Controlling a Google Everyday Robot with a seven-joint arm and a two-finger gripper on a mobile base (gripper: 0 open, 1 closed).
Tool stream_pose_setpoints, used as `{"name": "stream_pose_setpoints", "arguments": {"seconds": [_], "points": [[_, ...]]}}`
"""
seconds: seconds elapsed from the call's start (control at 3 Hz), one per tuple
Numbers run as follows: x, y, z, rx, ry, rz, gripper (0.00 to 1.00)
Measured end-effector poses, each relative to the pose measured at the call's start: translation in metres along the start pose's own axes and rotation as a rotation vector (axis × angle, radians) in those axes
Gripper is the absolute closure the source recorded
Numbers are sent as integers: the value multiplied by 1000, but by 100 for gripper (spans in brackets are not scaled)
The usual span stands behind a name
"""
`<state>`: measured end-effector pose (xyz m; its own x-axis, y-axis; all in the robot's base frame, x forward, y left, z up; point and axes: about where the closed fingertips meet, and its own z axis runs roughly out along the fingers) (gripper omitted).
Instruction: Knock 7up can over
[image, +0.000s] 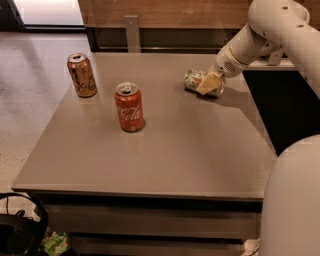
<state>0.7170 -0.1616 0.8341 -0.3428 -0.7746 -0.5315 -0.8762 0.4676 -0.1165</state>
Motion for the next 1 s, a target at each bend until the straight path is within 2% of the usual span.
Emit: {"name": "stream_pose_setpoints", "arguments": {"seconds": [0.67, 1.0], "points": [[-1, 1, 2, -5, 1, 0, 36], [-1, 1, 3, -8, 2, -1, 6]]}}
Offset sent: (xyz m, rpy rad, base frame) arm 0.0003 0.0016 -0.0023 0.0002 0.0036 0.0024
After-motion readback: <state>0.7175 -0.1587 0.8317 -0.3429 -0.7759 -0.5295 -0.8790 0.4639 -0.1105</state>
